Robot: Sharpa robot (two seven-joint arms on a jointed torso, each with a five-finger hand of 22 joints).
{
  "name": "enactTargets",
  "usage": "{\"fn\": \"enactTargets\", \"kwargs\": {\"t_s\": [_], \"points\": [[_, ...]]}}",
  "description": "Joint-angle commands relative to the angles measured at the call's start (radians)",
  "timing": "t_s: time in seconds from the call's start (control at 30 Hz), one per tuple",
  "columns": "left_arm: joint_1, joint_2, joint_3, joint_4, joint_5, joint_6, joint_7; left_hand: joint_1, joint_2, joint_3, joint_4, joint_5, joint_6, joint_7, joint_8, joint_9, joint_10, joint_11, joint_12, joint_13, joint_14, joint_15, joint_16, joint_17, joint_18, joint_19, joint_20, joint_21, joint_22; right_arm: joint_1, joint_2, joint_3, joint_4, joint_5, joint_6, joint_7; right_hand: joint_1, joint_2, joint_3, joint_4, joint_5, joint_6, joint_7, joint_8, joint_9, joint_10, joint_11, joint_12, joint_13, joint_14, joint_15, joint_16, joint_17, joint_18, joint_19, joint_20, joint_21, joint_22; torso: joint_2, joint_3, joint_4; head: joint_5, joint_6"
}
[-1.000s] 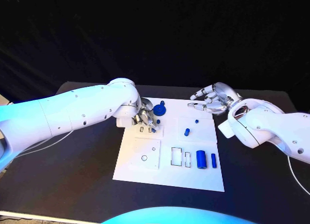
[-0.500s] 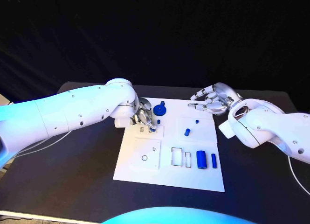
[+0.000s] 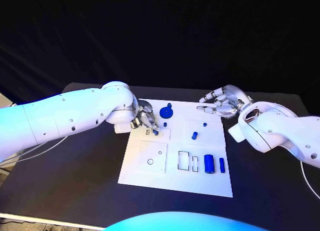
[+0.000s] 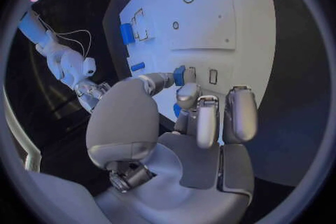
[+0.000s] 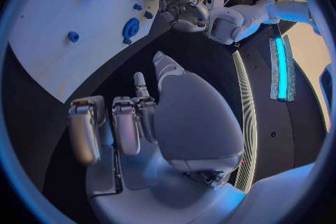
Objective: Assemble the parts on the task board
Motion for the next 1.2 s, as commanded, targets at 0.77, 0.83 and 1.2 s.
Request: {"fn": "enactTargets", "kwargs": {"t_s": [0.77,0.83,1.2], "points": [[-0.063,-0.007,-0.001,0.051,-0.213,-0.217,0.010,-0.031,-0.006,0.223,-0.230,0.051,0.035,-0.017,0.013,0.016,0.034,-0.007,0.023,0.029,0.091,-0.013,-0.001,0.218,-0.023,0.025,-0.005,0.012,0.024,-0.002,-0.005,0.000,0.002,-0.034,0.015,0.011,-0.002,0.002,0.006,0.000,0.009,-0.008,-0.001,0.006,-0.001,0.039,-0.004,-0.007,0.199,0.100,-0.008,-0.002,0.248,-0.006,0.089,-0.008,-0.006,0.244,0.001,0.0000,-0.0003,0.004,-0.019],[-0.065,-0.007,-0.001,0.051,-0.214,-0.210,0.009,-0.032,-0.006,0.223,-0.230,0.051,0.035,-0.017,0.013,0.016,0.034,-0.007,0.022,0.027,0.091,-0.013,-0.001,0.217,-0.024,0.025,-0.005,0.013,0.025,-0.002,-0.005,0.000,0.002,-0.034,0.015,0.011,-0.002,0.002,0.006,0.000,0.009,-0.008,-0.001,0.006,-0.001,0.039,-0.004,-0.007,0.199,0.100,-0.008,-0.002,0.248,-0.006,0.089,-0.008,-0.006,0.244,0.001,0.0003,0.0000,0.004,-0.020],[-0.068,-0.008,-0.002,0.054,-0.210,-0.174,0.007,-0.032,-0.006,0.224,-0.231,0.051,0.035,-0.017,0.013,0.016,0.033,-0.008,0.021,0.025,0.091,-0.013,0.000,0.218,-0.023,0.025,-0.005,0.012,0.024,-0.003,-0.005,0.000,0.001,-0.036,0.017,0.009,-0.003,0.002,0.006,0.000,0.011,-0.008,-0.001,0.007,-0.001,0.040,-0.004,-0.006,0.200,0.101,-0.008,-0.002,0.249,-0.006,0.089,-0.008,-0.006,0.243,0.000,0.0000,-0.0010,0.005,-0.023]]}}
